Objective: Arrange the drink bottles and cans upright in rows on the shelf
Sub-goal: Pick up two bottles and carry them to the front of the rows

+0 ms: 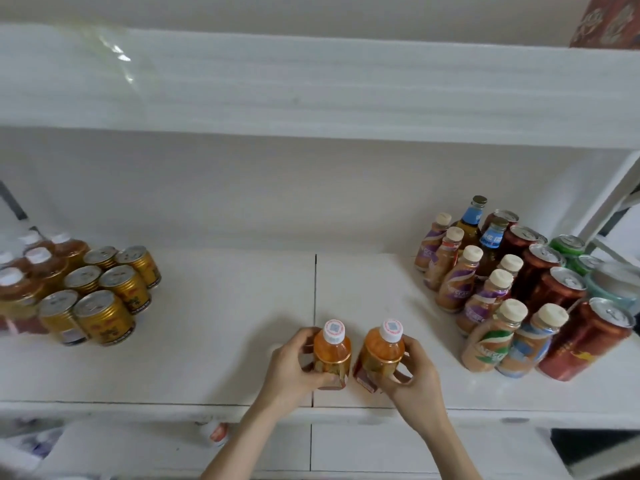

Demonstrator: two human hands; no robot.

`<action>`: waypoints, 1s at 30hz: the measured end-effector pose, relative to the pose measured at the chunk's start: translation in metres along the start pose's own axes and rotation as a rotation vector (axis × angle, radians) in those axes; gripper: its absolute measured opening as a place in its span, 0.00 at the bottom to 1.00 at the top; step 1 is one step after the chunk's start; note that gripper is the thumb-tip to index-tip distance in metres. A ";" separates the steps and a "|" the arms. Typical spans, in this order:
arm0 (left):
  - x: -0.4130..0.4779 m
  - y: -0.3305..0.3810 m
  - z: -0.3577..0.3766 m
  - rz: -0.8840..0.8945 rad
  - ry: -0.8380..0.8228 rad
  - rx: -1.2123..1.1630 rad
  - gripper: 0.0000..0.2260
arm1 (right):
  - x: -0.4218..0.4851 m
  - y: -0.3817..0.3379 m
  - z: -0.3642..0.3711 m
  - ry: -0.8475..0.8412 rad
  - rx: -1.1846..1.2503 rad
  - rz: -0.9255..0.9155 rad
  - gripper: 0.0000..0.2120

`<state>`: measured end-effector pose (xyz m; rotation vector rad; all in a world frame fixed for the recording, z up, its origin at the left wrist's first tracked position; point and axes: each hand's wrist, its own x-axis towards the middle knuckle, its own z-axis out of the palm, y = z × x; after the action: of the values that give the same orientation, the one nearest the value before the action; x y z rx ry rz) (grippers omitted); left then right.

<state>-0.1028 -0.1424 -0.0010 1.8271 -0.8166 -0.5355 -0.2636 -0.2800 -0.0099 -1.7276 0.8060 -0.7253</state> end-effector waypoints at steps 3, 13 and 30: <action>-0.018 -0.006 -0.041 0.020 -0.010 0.017 0.27 | -0.021 -0.014 0.033 0.012 0.017 0.017 0.28; -0.048 -0.037 -0.136 0.005 -0.011 0.070 0.28 | -0.054 -0.050 0.129 -0.042 0.020 -0.004 0.29; -0.062 -0.117 -0.323 -0.032 0.048 0.082 0.30 | -0.076 -0.103 0.321 -0.166 -0.025 -0.020 0.30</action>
<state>0.1103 0.1343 0.0132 1.9239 -0.7876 -0.4828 -0.0380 -0.0190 -0.0037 -1.7947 0.6873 -0.5787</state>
